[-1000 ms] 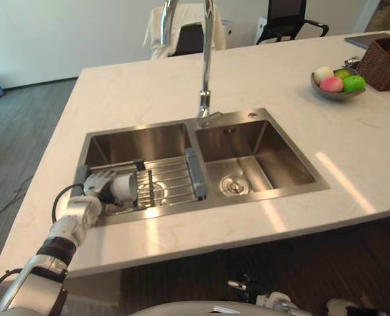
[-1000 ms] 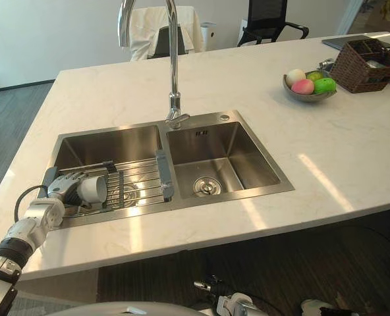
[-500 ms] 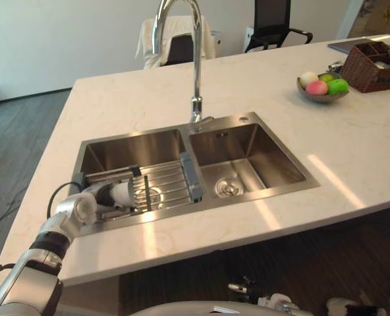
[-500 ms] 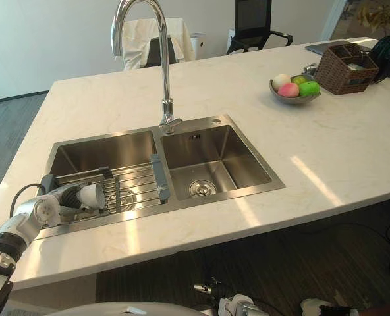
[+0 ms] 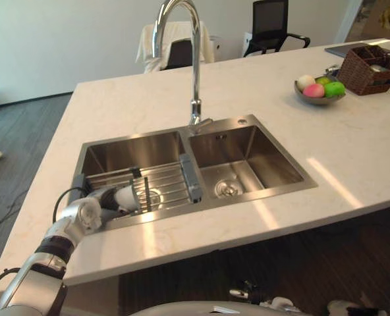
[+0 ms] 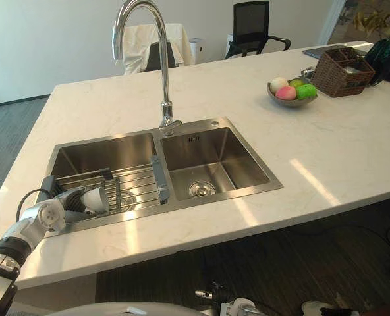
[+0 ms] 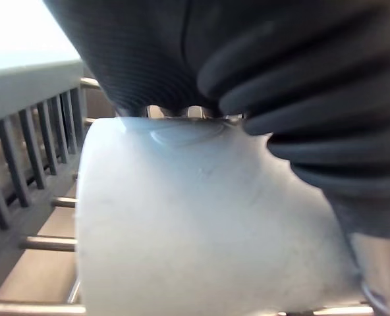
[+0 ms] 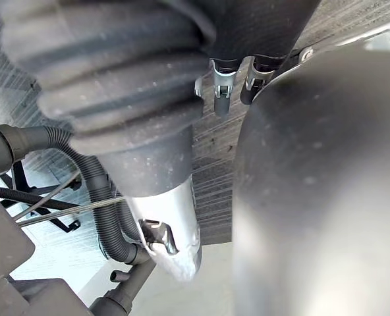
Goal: Walk over to the sink, pick up the cup, carry it to the dishwasher, place the cup inside the dishwasher, then close the dishwasher door
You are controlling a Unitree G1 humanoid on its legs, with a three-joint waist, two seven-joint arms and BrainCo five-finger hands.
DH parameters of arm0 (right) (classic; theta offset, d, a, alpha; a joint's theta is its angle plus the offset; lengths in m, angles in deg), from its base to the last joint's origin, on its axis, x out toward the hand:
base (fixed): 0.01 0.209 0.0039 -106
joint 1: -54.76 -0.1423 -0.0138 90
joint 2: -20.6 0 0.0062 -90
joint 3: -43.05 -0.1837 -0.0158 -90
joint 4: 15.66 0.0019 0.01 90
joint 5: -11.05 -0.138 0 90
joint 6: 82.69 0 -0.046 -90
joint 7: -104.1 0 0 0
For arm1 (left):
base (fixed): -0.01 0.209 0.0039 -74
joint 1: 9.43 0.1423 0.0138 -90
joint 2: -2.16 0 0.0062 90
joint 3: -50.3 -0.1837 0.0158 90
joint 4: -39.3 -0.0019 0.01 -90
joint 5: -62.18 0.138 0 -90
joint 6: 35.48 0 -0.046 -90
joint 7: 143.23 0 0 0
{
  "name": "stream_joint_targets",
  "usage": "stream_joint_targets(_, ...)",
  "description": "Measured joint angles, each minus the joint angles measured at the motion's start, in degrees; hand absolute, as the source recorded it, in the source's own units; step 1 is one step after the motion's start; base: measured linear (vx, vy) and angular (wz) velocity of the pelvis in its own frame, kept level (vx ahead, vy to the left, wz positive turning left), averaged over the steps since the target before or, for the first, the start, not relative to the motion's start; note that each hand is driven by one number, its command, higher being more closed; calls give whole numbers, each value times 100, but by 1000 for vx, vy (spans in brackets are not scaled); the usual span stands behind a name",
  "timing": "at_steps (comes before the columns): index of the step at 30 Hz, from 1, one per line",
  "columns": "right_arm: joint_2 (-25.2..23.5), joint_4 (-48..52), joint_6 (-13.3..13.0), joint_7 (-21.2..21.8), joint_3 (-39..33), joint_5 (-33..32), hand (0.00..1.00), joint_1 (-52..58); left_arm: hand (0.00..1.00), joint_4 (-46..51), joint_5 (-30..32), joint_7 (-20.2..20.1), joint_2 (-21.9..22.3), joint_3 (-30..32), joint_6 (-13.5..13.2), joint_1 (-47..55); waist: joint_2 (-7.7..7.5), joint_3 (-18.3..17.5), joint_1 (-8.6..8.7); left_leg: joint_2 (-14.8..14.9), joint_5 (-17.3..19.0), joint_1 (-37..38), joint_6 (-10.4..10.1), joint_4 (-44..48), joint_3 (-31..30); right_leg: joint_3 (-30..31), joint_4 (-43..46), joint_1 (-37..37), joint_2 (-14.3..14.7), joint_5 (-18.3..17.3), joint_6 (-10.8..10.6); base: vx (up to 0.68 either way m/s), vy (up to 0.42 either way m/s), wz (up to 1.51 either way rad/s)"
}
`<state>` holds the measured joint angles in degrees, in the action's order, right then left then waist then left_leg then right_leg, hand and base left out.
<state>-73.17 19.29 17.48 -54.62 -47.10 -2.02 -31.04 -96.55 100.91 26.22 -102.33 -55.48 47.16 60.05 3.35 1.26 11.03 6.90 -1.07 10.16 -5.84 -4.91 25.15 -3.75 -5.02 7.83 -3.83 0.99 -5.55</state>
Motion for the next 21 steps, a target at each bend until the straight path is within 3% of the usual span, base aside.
stream_joint_targets(5, 4, -12, -7, 12, -4, 2, 0, 13, 0, -9, 104, 401, 131, 256, 24, 158, 0, 0, -10, 0, 23, 2, -6, 1, 18, 14, 0, -6, 2, 2, 2, 0, 0, 0)
stream_joint_targets(15, 27, -18, -27, 126, -3, 134, 0, 12, 0, -9, 213, 378, 231, 510, 265, 203, 2, 1, -18, 3, 36, 43, -15, 2, 60, 40, 0, 5, 6, 25, 32, -4, -4, -1)
stream_joint_targets(16, 25, -18, -27, 128, -3, 156, 0, 12, 100, -9, 212, 359, 242, 547, 271, 215, 2, 1, -22, 5, 40, 54, -16, 3, 73, 46, 0, 8, 7, 25, 31, -22, -23, -11)
stream_joint_targets(21, 25, -15, -27, 159, -5, 225, 0, 0, 100, 25, 153, 128, 388, 905, 275, 263, -4, 5, -74, 17, 55, 102, -25, 4, 151, 32, -2, 5, 3, 14, -3, -21, -23, -8)
